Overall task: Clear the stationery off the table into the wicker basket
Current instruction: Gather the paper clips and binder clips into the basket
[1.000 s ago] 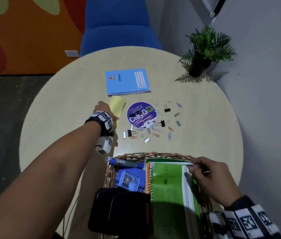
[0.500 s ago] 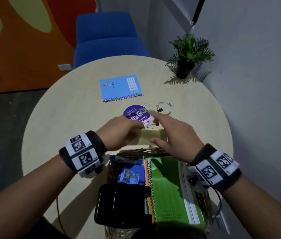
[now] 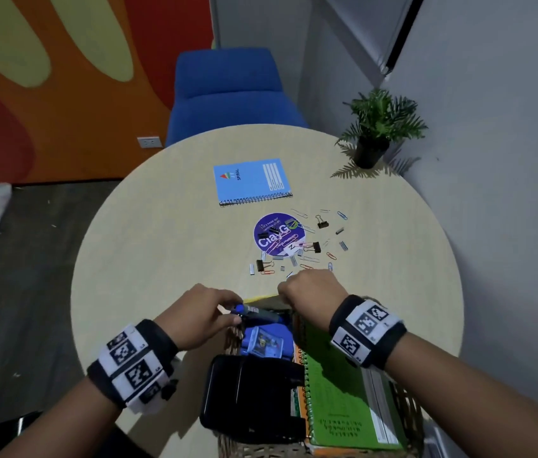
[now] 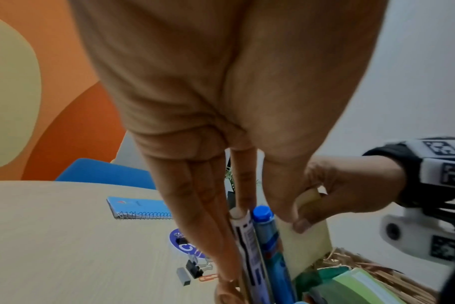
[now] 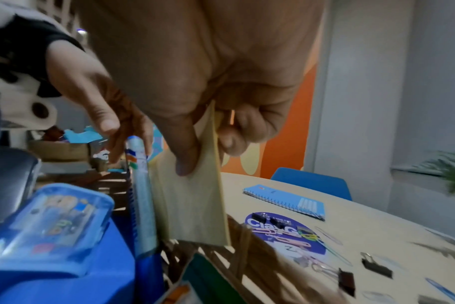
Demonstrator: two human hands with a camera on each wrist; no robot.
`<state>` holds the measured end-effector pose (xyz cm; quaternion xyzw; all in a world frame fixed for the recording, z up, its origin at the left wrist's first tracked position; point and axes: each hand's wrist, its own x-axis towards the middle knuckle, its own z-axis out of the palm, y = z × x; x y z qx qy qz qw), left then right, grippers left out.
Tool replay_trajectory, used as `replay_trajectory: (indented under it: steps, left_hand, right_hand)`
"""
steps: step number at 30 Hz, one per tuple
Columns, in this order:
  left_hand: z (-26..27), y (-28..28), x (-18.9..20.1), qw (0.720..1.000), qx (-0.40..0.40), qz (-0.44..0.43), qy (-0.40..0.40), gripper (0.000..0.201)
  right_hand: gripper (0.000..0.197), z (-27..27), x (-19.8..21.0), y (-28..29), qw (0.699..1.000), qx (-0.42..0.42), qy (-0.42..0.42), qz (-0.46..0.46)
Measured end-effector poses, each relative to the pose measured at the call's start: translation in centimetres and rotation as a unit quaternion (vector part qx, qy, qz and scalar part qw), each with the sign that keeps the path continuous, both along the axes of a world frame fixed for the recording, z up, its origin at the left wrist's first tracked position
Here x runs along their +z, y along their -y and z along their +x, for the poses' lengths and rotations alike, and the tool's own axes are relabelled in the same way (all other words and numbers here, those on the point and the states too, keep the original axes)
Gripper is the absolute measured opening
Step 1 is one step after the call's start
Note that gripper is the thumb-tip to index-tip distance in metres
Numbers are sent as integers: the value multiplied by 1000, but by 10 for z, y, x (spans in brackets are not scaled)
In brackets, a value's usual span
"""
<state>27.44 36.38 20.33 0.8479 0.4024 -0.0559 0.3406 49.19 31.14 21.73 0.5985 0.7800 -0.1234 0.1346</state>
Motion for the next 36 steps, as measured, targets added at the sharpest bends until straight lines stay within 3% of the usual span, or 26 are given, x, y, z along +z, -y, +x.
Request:
replay_trajectory:
  steps: [7, 11, 13, 15, 17, 21, 25, 27, 32, 36]
  left_hand:
    - [0, 17, -11, 997, 28, 50, 56, 29]
    - [0, 16, -12, 997, 35, 31, 59, 25]
    - [-2, 13, -5, 998, 39, -7, 57, 26]
    - [-3, 1, 3, 995, 64, -22, 71, 26]
    - [2, -24, 6, 991, 98, 22, 83, 23]
    - [39, -84, -20, 989, 93, 108, 46, 20]
    - [85, -100, -64, 996, 3, 83, -23, 21]
    - [97, -96, -81, 996, -18, 72, -43, 22]
    - [100, -97, -101, 996, 11, 72, -43, 24]
    - [100, -99, -88, 997, 53, 55, 3, 18]
  right_hand:
    - [24, -19, -13, -18, 992, 81, 78, -51]
    - [22, -19, -18, -17, 995, 89, 34, -40]
    - [32, -6, -15, -10, 998, 37, -54, -17]
    - [45, 21, -7, -6, 985, -67, -159, 0]
    - [39, 56, -1, -12, 964, -153, -214, 23]
    - [25, 115, -23, -53, 966, -208, -150, 10]
    - [37, 126, -64, -95, 983, -153, -97, -44]
    - [33, 123, -82, -109, 989, -120, -71, -57]
    - [25, 123, -107, -121, 995, -82, -19, -61]
    - [11, 121, -110, -122, 995, -87, -37, -44]
